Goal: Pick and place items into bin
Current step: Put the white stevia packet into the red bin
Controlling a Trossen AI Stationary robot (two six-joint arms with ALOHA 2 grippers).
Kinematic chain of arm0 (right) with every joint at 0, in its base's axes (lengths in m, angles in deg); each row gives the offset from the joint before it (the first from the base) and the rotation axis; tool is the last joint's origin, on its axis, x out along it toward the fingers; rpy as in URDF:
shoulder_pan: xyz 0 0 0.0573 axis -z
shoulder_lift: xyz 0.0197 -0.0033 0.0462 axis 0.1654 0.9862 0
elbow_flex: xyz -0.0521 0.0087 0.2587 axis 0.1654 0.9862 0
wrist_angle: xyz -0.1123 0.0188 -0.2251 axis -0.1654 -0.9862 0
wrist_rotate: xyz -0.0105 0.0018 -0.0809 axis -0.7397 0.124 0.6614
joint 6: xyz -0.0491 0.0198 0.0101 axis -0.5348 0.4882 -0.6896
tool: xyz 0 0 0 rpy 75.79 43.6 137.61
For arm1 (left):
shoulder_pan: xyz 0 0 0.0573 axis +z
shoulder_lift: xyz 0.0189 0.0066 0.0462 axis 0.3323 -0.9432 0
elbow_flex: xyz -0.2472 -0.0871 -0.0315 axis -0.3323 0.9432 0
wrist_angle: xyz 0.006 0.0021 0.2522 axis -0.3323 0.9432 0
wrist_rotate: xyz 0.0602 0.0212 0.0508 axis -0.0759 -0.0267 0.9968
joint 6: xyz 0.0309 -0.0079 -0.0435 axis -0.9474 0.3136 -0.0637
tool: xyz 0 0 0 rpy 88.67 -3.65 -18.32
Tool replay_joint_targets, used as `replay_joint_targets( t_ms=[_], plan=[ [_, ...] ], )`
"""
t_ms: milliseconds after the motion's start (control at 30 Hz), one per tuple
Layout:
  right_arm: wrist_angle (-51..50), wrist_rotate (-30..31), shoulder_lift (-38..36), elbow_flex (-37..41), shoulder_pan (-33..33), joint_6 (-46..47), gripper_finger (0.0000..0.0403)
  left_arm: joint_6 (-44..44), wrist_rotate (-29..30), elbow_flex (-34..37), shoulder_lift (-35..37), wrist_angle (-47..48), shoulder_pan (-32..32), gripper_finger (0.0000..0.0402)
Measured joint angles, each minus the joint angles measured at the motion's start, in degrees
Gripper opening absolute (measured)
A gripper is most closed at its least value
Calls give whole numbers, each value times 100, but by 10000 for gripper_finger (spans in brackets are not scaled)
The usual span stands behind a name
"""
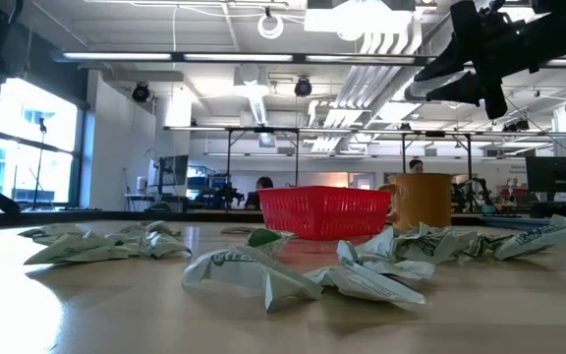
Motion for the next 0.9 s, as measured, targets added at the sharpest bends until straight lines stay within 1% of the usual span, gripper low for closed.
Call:
replay_joint_targets(
  t_ms=[67,300,500,600,700,900],
  plan=[
    [0,53,-1,0,0,-12,195,-55,73,77,-256,-248,-2,296],
    [-12,98,-2,-2,2,-15,195,-17,-121,335,-951,-90,0,296],
    [2,103,17,-2,2,-12,195,-99,-76,636,-1109,-562,-1,296],
    [0,103,48,-2,2,5,195,-9,-56,707,-1100,-575,3,292],
    [-25,98,84,-4,2,29,195,-33,-28,721,-1085,-515,-2,270],
    [-40,107,173,-4,2,47,195,-190,181,738,-1087,-486,0,198]
  ],
)
